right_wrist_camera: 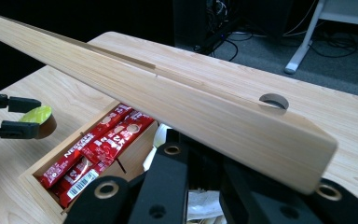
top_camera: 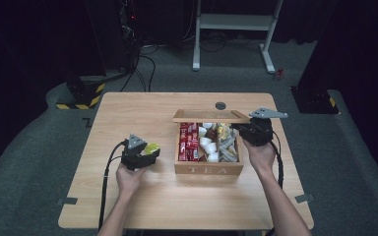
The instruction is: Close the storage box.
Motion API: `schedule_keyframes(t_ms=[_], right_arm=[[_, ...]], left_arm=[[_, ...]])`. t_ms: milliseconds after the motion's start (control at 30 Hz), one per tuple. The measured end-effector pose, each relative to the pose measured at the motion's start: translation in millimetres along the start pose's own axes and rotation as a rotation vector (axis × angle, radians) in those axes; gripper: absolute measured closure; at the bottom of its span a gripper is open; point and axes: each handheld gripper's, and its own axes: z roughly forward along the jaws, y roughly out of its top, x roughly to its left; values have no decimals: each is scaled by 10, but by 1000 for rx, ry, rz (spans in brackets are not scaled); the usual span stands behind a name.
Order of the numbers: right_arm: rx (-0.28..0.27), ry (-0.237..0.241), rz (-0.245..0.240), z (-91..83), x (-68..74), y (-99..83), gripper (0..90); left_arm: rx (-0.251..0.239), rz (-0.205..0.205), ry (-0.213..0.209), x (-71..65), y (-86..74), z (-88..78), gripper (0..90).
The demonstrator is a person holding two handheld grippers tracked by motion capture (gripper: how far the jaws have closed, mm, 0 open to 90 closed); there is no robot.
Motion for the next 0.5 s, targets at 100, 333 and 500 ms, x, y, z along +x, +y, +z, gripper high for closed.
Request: schedule_keyframes(t_ms=[100,333,500], right_arm=[[0,0,2,3,0,4,900],[4,-2,4,1,5,3,900],[4,-1,-1,2,0,6,900]], left_arm=[[18,23,3,-52,-20,69,382],[29,32,2,-85,-44,136,381],[35,33,-1,-105,-47,163,379]])
